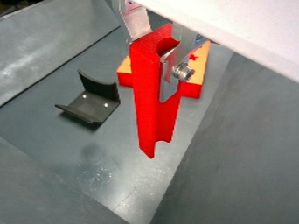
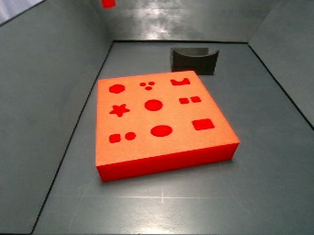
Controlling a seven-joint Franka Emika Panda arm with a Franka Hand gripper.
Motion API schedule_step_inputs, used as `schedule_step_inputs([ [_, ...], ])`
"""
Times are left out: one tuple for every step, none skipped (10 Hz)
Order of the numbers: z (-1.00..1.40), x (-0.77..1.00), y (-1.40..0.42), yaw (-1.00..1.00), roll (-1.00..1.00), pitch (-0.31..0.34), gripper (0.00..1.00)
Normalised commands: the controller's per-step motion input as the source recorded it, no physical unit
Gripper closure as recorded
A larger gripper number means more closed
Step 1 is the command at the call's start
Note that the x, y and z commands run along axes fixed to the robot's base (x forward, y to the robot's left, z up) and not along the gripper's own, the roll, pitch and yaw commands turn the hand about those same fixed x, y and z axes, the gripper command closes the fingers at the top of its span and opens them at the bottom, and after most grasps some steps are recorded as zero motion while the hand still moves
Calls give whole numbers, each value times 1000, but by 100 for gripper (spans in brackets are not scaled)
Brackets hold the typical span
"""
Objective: Pick up the arch object. Move up. Move to above the board. Insert the arch object.
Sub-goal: Move to above the board.
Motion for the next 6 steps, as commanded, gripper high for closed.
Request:
schedule_step_inputs([
  [807,-64,67,-10,24,58,100],
  [661,-48,44,-5,29,65,100],
  [466,-32,20,1,41,75,100],
  [369,-24,8,3,47,78,100],
  [21,381,-1000,948,386,717,100],
  [0,387,-1000,870,394,674,100],
])
